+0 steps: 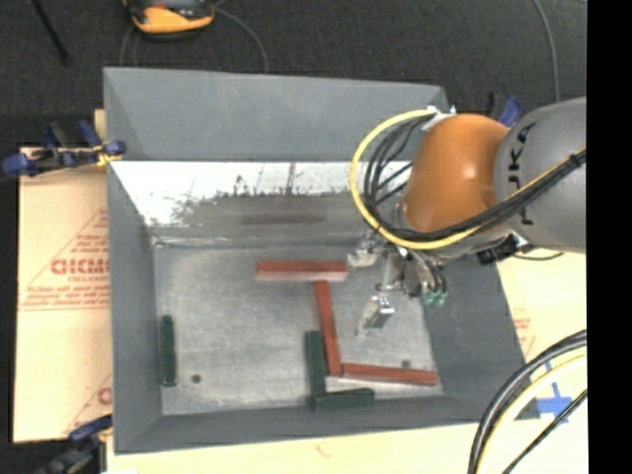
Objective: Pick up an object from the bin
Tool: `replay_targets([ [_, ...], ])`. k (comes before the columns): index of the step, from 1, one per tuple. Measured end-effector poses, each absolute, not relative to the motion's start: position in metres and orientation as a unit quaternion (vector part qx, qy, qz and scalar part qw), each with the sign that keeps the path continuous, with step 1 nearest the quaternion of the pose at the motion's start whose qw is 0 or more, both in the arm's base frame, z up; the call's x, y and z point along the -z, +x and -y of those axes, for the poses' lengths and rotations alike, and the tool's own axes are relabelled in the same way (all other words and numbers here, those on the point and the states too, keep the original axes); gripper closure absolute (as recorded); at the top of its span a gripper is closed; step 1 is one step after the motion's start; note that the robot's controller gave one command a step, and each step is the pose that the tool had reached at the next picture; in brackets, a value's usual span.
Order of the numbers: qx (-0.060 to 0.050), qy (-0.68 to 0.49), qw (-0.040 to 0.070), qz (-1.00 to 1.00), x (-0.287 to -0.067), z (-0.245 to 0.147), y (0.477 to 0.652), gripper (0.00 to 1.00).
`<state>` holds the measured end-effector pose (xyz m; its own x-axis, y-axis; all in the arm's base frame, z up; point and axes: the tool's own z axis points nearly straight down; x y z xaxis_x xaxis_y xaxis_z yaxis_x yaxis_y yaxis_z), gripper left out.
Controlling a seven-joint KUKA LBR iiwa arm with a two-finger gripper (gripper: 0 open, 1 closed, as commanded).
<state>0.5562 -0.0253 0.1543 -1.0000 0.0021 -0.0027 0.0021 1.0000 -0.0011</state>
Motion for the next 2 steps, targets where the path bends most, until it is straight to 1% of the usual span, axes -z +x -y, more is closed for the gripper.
replay_targets([
  [1, 0.001, 0.001, 0.002, -1.0, -0.154, 0.025, 0.556, 0.0],
  [2, 0.0, -0.042, 0.001, -0.999, -0.08, 0.018, 0.637, 1.0],
])
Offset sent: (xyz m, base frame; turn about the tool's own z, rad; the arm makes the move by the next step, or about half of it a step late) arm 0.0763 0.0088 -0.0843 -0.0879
